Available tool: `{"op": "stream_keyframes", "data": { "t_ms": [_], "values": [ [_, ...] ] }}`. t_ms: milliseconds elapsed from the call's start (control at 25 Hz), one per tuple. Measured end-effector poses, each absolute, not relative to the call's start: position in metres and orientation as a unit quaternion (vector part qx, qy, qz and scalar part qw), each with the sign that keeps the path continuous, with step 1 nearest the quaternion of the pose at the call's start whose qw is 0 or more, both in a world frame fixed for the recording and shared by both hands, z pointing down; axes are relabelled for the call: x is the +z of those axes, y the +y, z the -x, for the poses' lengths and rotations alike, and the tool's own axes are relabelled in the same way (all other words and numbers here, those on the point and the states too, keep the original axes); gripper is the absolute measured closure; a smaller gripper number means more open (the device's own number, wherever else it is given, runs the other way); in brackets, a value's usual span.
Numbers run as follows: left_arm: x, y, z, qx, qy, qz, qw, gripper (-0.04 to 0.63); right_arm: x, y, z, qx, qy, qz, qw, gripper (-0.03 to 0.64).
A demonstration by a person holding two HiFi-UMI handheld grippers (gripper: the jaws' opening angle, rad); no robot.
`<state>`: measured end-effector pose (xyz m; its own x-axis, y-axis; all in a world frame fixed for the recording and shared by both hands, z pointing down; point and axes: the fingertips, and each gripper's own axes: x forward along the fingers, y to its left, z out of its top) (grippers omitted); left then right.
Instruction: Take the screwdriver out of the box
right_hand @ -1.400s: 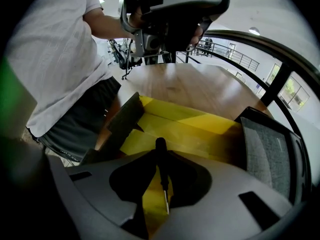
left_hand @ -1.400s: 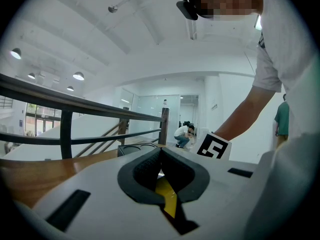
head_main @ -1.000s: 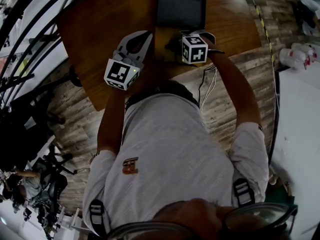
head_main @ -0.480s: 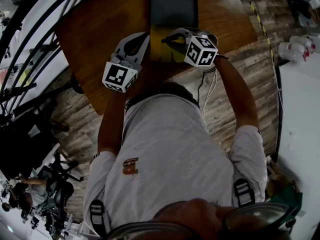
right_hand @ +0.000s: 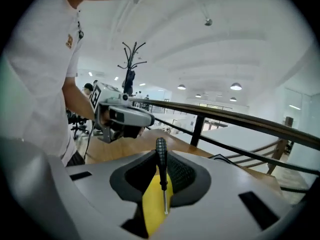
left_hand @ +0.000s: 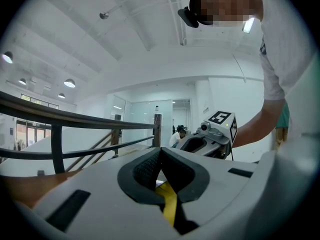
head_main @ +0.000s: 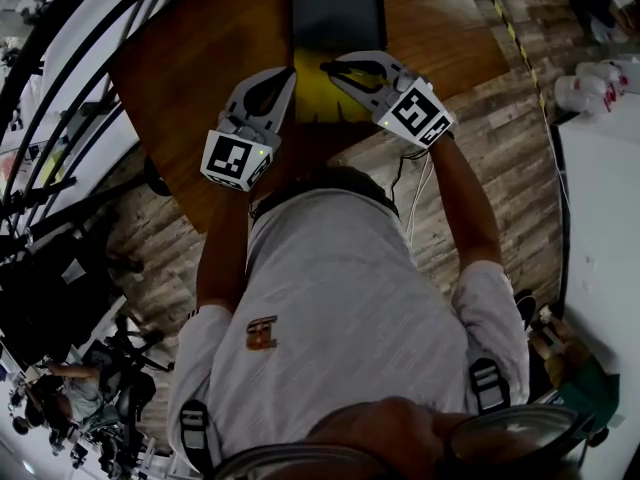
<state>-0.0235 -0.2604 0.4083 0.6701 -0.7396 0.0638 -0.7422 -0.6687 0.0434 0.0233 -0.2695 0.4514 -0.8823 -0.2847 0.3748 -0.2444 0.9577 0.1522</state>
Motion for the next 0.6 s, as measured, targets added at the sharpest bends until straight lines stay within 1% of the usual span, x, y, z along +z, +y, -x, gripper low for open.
{"op": "stream_keyframes", "data": {
  "t_ms": [320,440,600],
  "values": [
    [0.383,-0.249,0.017,0.005,-0.399,-0.917,0.017,0.577,0.389,-0.263,-0.031,-0.028,-0.980,-0.190,0.054,0.537],
    [0.378,-0.248,0.016,0.000,-0.396,-0.918,0.009,0.577,0.378,-0.260,-0.033,-0.010,-0.979,-0.204,0.025,0.537],
    [0.376,-0.244,0.015,-0.004,-0.394,-0.919,0.008,0.577,0.371,-0.250,-0.037,0.002,-0.977,-0.212,0.012,0.537]
  ]
}}
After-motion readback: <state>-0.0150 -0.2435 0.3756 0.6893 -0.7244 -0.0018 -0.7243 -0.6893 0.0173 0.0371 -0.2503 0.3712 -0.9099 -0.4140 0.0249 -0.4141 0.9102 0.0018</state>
